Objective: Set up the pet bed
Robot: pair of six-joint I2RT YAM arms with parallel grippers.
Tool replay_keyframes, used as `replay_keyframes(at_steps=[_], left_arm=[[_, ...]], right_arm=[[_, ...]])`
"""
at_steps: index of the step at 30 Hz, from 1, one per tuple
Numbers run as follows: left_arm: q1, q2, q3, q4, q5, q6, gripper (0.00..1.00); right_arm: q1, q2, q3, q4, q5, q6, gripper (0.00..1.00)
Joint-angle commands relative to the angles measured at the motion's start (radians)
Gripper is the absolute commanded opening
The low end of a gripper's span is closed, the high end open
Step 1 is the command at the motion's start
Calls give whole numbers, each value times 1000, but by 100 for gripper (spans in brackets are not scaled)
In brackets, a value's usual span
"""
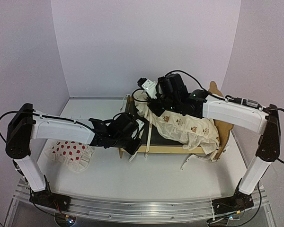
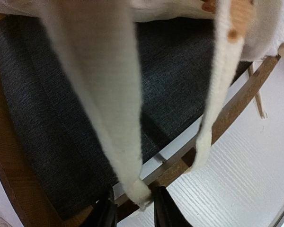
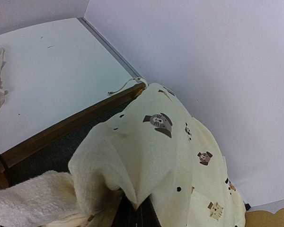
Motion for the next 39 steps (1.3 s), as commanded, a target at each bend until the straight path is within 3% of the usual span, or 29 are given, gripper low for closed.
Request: replay_keyframes(at_steps=[1,3,5,6,27,39], left_arm=[[8,19,72,70,-23,19,20],[8,16,77,80,-16,23,16],[8,15,83,84,-11,25,2],[8,14,87,84,-13,23,0],[9,-54,261,68,-123,107,0],[9,-65,250,92,-119,106,0]], right_arm=[[-7,-66,-10,42,16,15,0],[-6,-67,-13,43,14,16,0],[-6,-70,-17,43,13,17,0],[-6,-71,-19,43,12,18,0],[-7,-102,-55,53,12,22,0],[-6,-102,-59,57,6,27,0]])
